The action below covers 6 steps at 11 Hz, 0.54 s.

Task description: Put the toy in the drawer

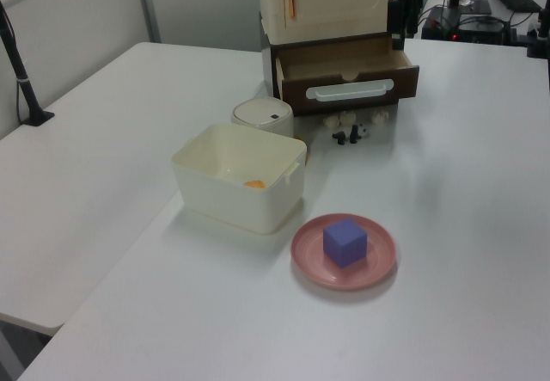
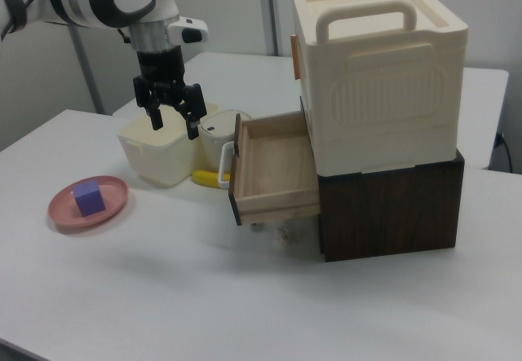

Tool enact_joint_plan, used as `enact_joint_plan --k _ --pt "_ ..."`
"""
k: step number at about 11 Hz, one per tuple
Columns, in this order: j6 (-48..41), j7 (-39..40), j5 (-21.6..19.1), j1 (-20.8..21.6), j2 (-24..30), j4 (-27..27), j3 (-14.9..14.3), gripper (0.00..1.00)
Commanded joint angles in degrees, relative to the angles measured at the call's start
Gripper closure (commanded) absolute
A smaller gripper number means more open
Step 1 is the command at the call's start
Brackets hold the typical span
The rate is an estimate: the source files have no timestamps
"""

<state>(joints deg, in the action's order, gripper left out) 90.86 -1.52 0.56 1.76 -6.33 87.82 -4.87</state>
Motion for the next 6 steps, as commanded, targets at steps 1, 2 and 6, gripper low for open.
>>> enact_joint_plan --k 1,2,6 --pt "-0.25 0.72 -0.39 -0.09 1.5 1.74 0.39 0.0" --pt "-0.07 0.72 -0.3 -0.09 1.32 1.65 0.39 0.0" --pt "0.45 0.72 -0.39 0.18 0.62 2.09 0.39 0.0"
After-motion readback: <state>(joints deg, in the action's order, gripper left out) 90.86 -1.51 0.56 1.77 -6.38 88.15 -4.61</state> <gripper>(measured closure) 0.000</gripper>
